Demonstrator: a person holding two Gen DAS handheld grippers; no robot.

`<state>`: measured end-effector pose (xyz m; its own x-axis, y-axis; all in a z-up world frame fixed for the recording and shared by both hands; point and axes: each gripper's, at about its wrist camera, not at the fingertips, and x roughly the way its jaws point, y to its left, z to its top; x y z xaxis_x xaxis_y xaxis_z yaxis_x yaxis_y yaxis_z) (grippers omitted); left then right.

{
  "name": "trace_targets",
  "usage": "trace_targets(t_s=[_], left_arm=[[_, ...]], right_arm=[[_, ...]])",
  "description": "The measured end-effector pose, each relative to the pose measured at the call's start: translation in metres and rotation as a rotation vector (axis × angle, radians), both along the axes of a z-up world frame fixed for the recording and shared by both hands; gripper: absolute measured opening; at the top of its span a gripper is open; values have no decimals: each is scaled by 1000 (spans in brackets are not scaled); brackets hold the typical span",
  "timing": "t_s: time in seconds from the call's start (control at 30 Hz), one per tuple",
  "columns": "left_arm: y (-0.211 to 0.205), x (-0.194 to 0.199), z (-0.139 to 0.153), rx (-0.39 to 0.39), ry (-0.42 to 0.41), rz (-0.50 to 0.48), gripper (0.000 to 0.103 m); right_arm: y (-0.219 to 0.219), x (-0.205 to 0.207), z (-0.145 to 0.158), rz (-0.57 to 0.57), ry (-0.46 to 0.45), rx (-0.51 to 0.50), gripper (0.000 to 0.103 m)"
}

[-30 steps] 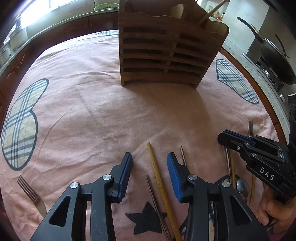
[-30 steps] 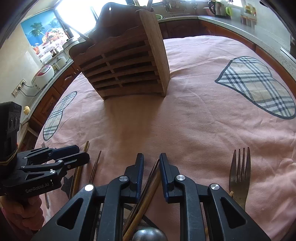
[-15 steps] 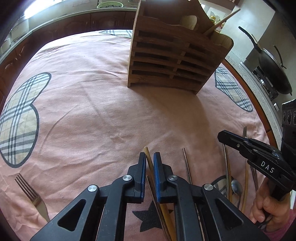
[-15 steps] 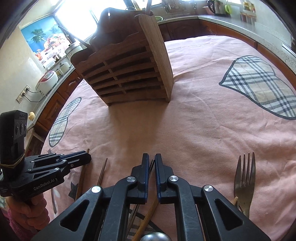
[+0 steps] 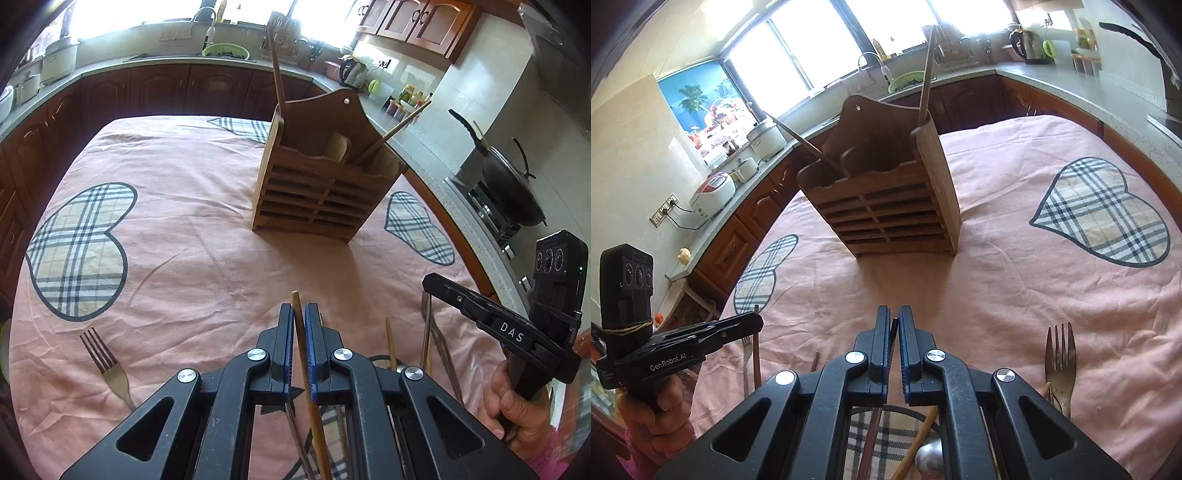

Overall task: Organize utensils
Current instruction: 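Carry the chopstick with the left tool up over the wooden holder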

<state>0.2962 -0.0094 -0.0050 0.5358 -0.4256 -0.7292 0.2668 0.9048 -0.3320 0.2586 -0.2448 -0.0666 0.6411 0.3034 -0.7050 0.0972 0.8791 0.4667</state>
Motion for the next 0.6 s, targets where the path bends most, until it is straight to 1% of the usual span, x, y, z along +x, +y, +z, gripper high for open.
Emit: trace_targets(t_s=[0.13,0.33,0.6], left_arm=[[13,-26,25,-23,-40,-7,4],[26,-64,55,-42,-105,-17,4],[46,-103,82,-62,-182,0,3]], right_arm=[[2,-11,21,2,-52,6,4],[4,-30,52,5,-131,8,3],[6,-50,82,-4,-207,-7,3]])
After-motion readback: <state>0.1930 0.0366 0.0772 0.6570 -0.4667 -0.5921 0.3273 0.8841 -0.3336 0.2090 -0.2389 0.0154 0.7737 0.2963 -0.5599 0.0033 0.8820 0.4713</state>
